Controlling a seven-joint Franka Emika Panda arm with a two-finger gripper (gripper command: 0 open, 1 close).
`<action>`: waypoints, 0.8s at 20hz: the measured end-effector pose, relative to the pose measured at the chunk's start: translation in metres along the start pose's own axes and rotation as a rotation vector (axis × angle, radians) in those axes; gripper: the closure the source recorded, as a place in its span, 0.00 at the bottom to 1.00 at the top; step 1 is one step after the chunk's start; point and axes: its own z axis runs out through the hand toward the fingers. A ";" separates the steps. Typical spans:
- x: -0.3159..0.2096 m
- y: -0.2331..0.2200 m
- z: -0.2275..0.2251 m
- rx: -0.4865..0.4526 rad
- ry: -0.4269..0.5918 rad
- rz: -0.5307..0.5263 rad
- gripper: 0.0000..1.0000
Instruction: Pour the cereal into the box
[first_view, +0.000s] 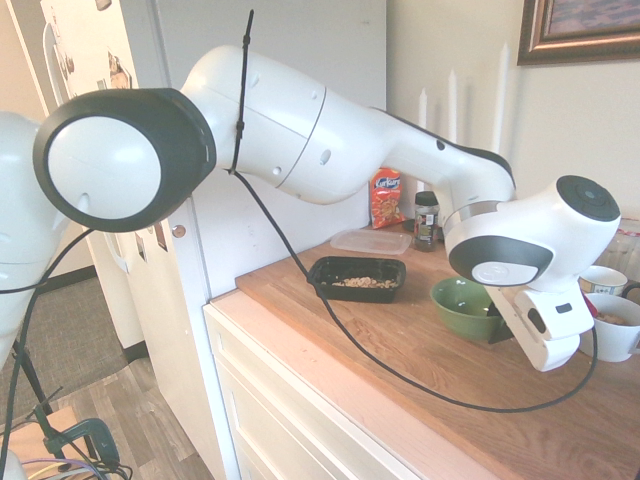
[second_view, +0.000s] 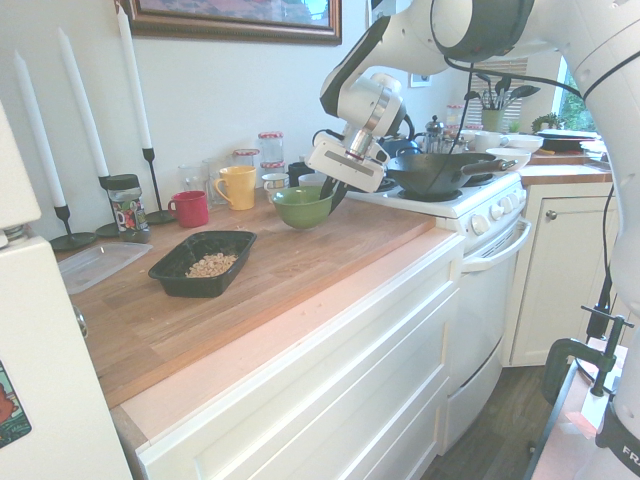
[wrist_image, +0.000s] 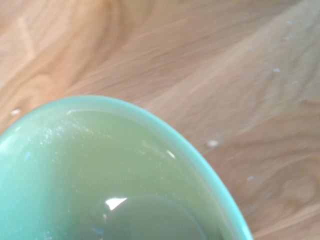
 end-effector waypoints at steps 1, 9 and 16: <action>0.004 0.001 0.003 -0.001 0.001 0.006 1.00; 0.016 -0.002 0.007 -0.002 -0.027 0.023 0.00; 0.016 -0.004 0.007 -0.002 -0.029 0.023 0.00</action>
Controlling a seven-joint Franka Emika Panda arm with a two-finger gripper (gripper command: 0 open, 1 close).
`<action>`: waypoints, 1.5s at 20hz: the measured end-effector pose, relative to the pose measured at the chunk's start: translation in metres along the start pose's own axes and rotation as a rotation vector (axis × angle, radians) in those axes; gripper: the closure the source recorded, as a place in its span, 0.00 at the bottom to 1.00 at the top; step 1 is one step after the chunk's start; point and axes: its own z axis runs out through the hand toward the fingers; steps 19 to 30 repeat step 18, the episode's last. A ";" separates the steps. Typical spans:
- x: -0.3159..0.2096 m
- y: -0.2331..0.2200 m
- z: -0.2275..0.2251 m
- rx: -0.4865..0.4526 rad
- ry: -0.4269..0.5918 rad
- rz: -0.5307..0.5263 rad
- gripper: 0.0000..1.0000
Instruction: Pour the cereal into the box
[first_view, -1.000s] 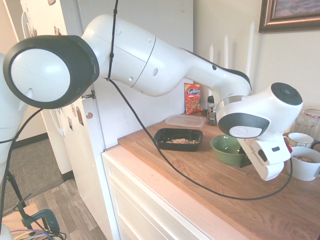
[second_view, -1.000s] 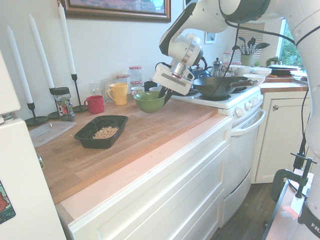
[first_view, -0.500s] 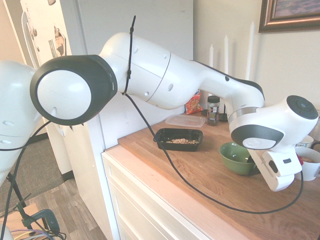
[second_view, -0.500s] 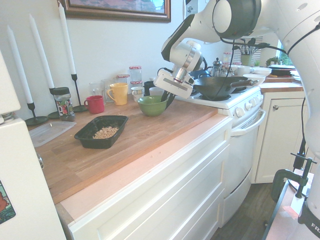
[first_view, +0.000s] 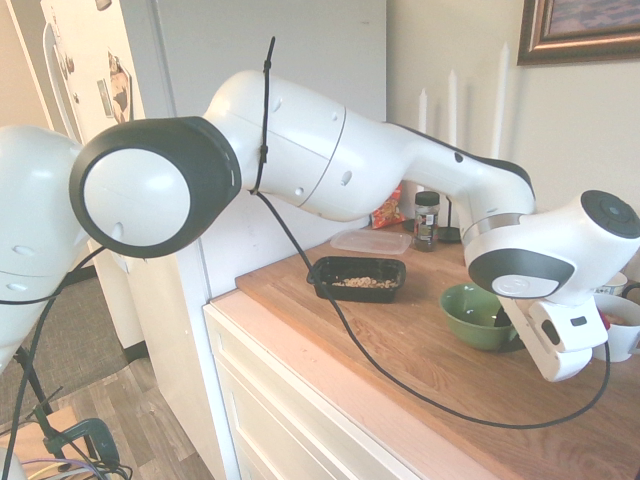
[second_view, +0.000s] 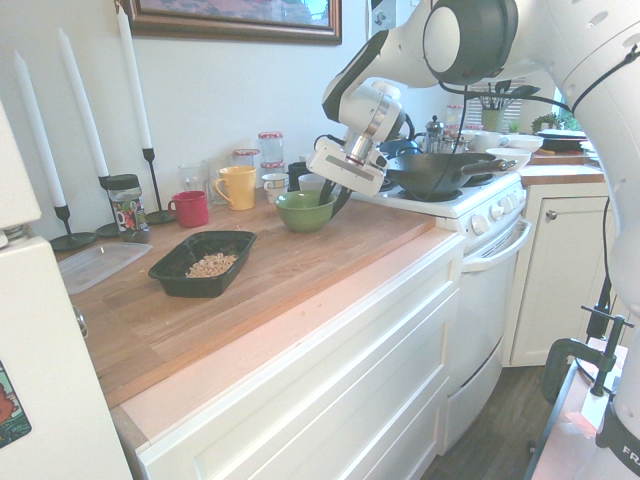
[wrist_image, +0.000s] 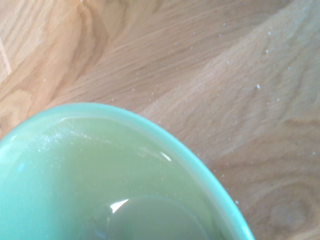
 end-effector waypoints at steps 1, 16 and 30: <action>-0.001 -0.001 0.000 -0.002 0.002 -0.003 0.00; -0.105 -0.040 -0.067 -0.280 0.356 -0.172 0.00; -0.114 -0.036 -0.066 -0.285 0.358 -0.172 0.00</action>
